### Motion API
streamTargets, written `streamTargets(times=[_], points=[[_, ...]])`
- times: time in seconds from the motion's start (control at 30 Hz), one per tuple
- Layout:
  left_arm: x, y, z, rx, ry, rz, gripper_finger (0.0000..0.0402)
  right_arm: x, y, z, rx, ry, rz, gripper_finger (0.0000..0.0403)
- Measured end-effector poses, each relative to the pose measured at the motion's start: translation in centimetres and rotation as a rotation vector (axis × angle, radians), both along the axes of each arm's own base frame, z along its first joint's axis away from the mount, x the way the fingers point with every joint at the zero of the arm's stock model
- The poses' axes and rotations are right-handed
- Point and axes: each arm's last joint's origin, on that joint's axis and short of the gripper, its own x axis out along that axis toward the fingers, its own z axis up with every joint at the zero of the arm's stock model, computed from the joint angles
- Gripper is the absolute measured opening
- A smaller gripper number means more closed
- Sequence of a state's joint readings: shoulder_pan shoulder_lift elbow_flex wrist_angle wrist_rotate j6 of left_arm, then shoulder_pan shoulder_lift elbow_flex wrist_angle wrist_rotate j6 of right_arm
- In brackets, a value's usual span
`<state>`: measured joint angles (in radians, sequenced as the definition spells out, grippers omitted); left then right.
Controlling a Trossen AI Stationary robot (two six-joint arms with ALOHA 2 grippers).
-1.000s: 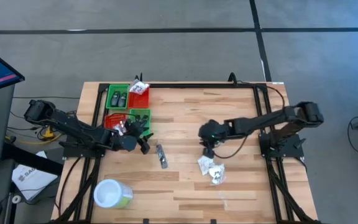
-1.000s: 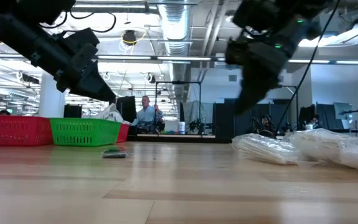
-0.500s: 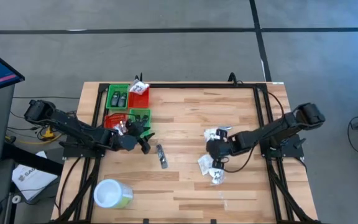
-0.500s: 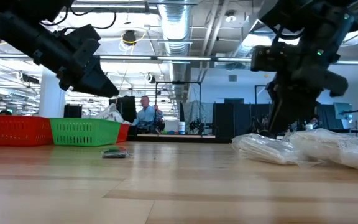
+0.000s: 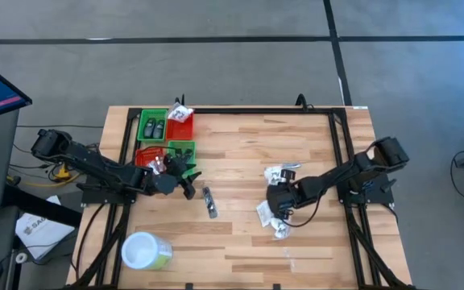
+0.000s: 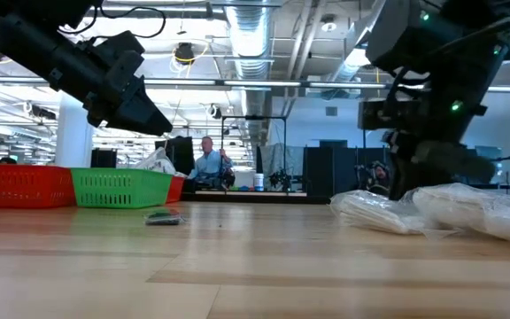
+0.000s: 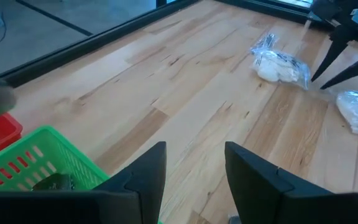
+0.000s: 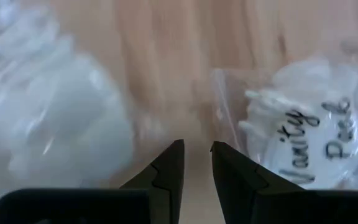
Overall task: Pick & Place Travel size toiletries
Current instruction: Put the white cotton pack into the top red bin
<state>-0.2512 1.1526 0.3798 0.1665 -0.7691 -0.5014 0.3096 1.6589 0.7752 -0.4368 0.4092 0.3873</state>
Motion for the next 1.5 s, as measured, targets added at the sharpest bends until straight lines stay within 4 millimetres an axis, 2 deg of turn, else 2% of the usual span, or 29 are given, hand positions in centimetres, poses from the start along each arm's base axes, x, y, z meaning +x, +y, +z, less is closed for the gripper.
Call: streamTargets(times=[0.43, 0.63, 1.1, 1.5], points=[[0.1, 0.0, 0.1, 0.016, 0.002, -0.010, 0.0154, 0.0, 1.6, 0.1, -0.082, -0.046, 0.010, 0.0048], [0.1, 0.0, 0.1, 0.021, 0.002, -0.012, 0.0154, 0.1, 1.5, -0.1, -0.110, -0.045, 0.002, 0.0040], [0.1, 0.0, 0.1, 0.021, 0.001, -0.012, 0.0154, 0.1, 1.2, -0.1, -0.125, -0.049, -0.013, 0.0061], [0.1, 0.0, 0.1, 0.021, 0.001, -0.012, 0.0154, 0.3, 0.6, -0.1, -0.147, -0.054, -0.035, 0.0062]])
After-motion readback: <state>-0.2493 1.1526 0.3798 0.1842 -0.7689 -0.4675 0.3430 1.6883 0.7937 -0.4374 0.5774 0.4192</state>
